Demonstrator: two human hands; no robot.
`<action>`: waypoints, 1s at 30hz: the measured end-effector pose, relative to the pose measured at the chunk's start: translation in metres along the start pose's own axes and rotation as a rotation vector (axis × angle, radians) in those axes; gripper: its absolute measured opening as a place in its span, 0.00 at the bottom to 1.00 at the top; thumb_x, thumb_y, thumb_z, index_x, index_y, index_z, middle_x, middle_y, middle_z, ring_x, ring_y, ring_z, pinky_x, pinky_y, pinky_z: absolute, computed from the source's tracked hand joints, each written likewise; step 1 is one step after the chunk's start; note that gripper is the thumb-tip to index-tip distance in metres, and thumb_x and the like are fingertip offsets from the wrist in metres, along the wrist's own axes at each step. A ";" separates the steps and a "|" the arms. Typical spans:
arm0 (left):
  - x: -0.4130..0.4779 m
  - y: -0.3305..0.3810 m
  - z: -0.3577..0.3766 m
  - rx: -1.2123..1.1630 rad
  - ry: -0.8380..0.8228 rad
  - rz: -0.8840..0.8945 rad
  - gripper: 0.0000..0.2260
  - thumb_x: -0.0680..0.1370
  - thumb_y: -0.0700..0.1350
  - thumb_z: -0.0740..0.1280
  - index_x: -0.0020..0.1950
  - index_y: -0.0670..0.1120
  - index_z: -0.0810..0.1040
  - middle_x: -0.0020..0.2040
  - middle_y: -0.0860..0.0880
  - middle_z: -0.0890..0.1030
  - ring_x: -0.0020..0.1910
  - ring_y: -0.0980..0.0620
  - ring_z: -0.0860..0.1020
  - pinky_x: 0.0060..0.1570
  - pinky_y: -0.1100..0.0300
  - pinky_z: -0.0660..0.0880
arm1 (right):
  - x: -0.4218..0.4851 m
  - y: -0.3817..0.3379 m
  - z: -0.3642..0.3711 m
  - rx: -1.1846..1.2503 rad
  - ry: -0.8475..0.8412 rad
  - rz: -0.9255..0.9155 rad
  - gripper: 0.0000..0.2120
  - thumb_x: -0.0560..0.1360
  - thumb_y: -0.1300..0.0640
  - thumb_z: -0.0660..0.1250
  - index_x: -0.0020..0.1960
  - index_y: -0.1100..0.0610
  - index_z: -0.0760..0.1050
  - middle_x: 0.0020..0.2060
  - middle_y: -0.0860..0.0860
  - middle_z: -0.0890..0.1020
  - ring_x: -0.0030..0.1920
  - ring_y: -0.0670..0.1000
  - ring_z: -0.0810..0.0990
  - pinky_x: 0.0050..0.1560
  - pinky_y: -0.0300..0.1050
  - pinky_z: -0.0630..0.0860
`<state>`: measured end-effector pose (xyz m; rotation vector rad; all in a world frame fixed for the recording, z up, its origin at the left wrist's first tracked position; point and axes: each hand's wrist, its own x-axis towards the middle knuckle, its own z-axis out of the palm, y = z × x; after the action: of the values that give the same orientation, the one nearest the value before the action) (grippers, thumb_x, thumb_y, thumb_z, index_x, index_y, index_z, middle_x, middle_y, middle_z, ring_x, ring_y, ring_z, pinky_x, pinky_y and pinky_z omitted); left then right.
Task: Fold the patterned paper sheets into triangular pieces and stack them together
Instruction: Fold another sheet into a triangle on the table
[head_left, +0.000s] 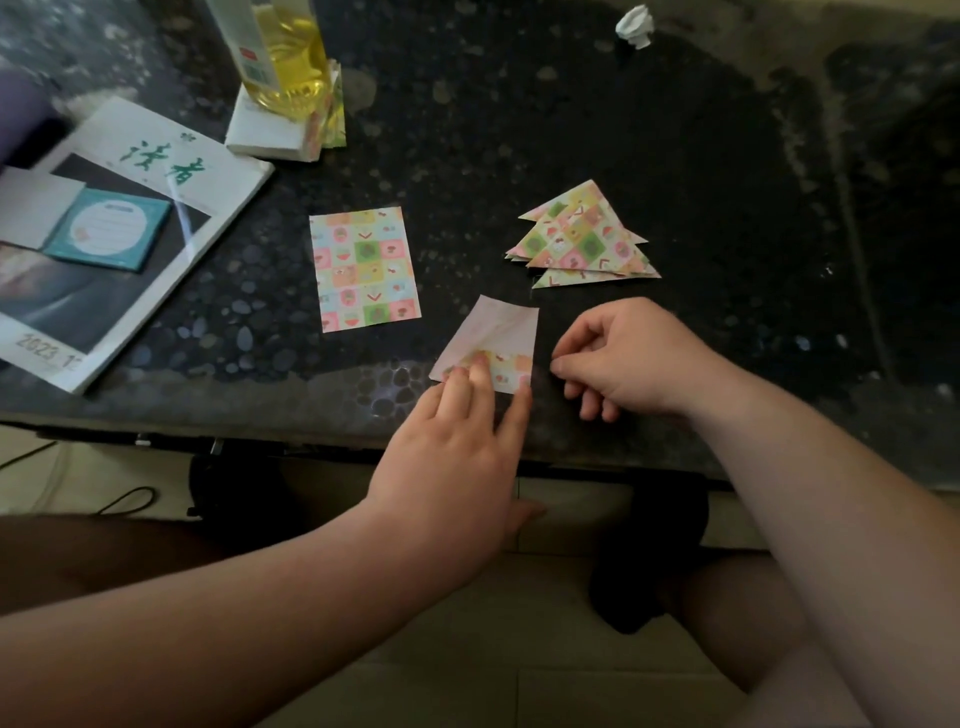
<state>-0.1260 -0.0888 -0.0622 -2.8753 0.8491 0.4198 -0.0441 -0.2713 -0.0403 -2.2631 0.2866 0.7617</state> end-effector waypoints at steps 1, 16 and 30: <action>0.001 0.001 0.001 -0.002 -0.003 -0.004 0.46 0.80 0.71 0.53 0.83 0.43 0.37 0.80 0.30 0.43 0.80 0.33 0.48 0.78 0.43 0.51 | -0.001 -0.001 0.002 -0.009 -0.011 -0.001 0.02 0.79 0.60 0.71 0.48 0.54 0.80 0.31 0.51 0.86 0.29 0.49 0.85 0.26 0.41 0.76; -0.012 -0.006 0.016 0.011 -0.026 -0.019 0.47 0.81 0.70 0.47 0.75 0.33 0.29 0.79 0.30 0.33 0.81 0.35 0.37 0.80 0.41 0.43 | 0.001 -0.028 0.012 -0.141 0.044 0.170 0.19 0.71 0.40 0.78 0.44 0.56 0.81 0.28 0.51 0.85 0.25 0.49 0.80 0.31 0.44 0.74; -0.040 -0.038 -0.028 -0.146 -0.151 -0.083 0.40 0.79 0.72 0.52 0.83 0.48 0.52 0.83 0.46 0.56 0.82 0.47 0.54 0.81 0.45 0.42 | 0.000 -0.027 0.013 -0.130 0.067 0.173 0.18 0.72 0.41 0.78 0.45 0.55 0.79 0.30 0.52 0.85 0.25 0.49 0.80 0.30 0.43 0.74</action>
<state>-0.1312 -0.0417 -0.0228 -2.9492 0.6986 0.7070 -0.0387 -0.2426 -0.0324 -2.4125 0.4822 0.8151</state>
